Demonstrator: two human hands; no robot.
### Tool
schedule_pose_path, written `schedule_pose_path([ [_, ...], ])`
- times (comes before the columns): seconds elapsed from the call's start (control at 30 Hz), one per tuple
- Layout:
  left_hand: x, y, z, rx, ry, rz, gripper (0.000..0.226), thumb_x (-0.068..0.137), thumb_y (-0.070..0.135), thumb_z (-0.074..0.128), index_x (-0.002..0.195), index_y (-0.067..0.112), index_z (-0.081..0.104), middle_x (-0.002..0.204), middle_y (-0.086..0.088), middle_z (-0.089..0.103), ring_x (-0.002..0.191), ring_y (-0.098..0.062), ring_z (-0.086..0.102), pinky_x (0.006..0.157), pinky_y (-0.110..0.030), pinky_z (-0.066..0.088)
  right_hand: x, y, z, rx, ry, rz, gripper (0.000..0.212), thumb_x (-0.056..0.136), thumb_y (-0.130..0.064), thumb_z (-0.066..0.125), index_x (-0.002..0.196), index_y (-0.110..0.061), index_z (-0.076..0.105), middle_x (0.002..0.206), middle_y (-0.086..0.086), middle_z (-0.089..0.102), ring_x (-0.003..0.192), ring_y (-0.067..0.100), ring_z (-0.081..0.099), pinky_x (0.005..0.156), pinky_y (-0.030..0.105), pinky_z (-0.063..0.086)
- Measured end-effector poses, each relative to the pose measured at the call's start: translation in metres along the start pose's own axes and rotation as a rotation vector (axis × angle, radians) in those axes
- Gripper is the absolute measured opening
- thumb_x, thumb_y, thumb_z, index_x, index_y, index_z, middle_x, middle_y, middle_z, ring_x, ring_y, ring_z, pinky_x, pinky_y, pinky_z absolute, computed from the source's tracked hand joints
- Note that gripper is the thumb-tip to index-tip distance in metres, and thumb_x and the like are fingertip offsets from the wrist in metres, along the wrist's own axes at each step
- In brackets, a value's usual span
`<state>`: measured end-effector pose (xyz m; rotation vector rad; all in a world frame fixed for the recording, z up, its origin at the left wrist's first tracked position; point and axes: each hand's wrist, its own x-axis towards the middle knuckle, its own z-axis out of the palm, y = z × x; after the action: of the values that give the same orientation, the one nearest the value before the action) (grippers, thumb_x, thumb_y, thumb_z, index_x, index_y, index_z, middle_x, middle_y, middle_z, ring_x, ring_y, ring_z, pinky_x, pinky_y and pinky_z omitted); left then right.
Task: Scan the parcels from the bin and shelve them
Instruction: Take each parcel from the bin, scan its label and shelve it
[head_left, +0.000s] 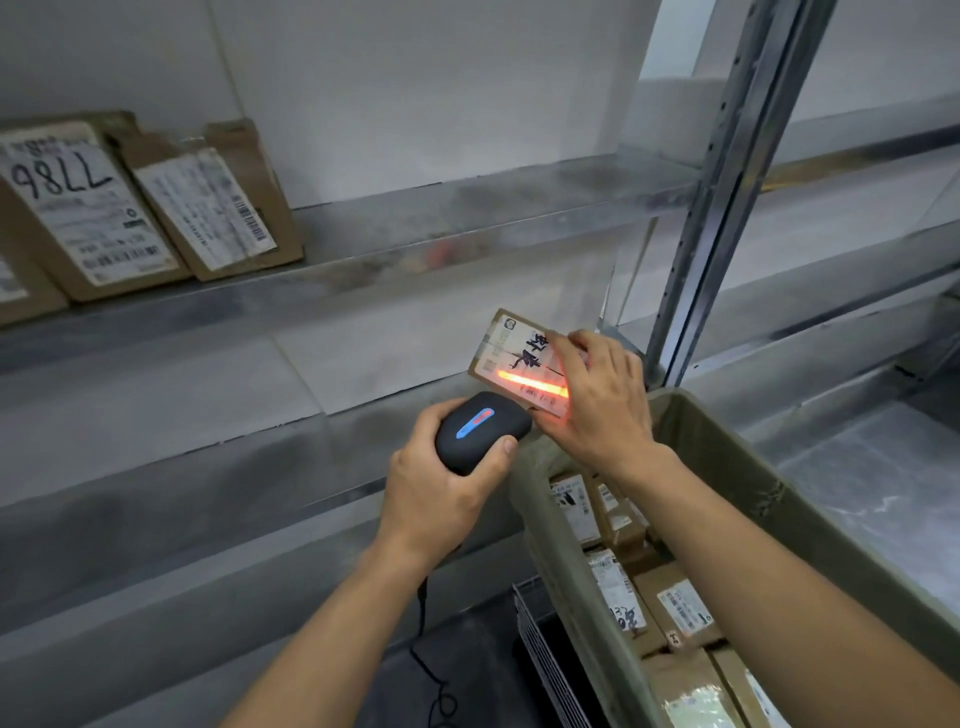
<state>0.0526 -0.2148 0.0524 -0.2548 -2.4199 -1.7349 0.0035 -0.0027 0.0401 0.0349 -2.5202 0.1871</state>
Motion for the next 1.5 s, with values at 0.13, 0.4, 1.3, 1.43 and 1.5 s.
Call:
schedule_pose_path([
  [0.13, -0.010, 0.004, -0.009, 0.048, -0.025, 0.026, 0.055, 0.075, 0.046, 0.085, 0.123, 0.033, 0.062, 0.101, 0.020, 0.073, 0.093, 0.003, 0.069, 0.076, -0.014, 0.054, 0.000, -0.005, -0.004, 0.007, 0.007, -0.002, 0.092, 0.070, -0.049, 0.085, 0.145, -0.014, 0.047, 0.135, 0.016, 0.052, 0.121, 0.034, 0.049, 0.103, 0.044, 0.036],
  [0.4, -0.017, 0.003, -0.028, 0.101, -0.026, 0.058, 0.058, 0.074, 0.047, 0.085, 0.124, 0.034, 0.061, 0.101, 0.019, 0.074, 0.091, 0.001, 0.070, 0.077, -0.017, 0.056, -0.003, -0.016, -0.006, 0.020, 0.002, -0.017, 0.094, 0.070, -0.053, 0.083, 0.147, -0.016, 0.044, 0.134, 0.014, 0.050, 0.122, 0.030, 0.047, 0.101, 0.043, 0.035],
  [1.3, -0.005, -0.006, -0.175, 0.028, 0.356, 0.092, 0.052, 0.071, 0.052, 0.084, 0.116, 0.041, 0.061, 0.098, 0.033, 0.069, 0.093, 0.007, 0.067, 0.071, -0.005, 0.047, 0.100, -0.160, -0.051, 0.585, 0.362, 0.135, 0.096, 0.072, -0.066, 0.078, 0.146, -0.015, 0.044, 0.133, 0.010, 0.046, 0.121, 0.024, 0.041, 0.105, 0.039, 0.037],
  [1.43, -0.005, -0.012, -0.188, 0.013, 0.389, 0.087, 0.051, 0.067, 0.054, 0.079, 0.114, 0.042, 0.062, 0.098, 0.036, 0.068, 0.092, 0.006, 0.067, 0.071, -0.007, 0.049, 0.141, -0.183, -0.045, 0.681, 0.348, 0.228, 0.100, 0.070, -0.064, 0.081, 0.146, -0.013, 0.041, 0.133, 0.012, 0.045, 0.122, 0.027, 0.038, 0.103, 0.039, 0.035],
  [1.5, -0.008, -0.017, -0.193, 0.009, 0.409, 0.076, 0.049, 0.069, 0.053, 0.083, 0.112, 0.043, 0.062, 0.098, 0.035, 0.068, 0.090, 0.004, 0.068, 0.070, -0.013, 0.052, 0.158, -0.194, -0.041, 0.725, 0.346, 0.261, 0.101, 0.069, -0.064, 0.081, 0.145, -0.014, 0.038, 0.133, 0.011, 0.045, 0.123, 0.026, 0.035, 0.103, 0.040, 0.036],
])
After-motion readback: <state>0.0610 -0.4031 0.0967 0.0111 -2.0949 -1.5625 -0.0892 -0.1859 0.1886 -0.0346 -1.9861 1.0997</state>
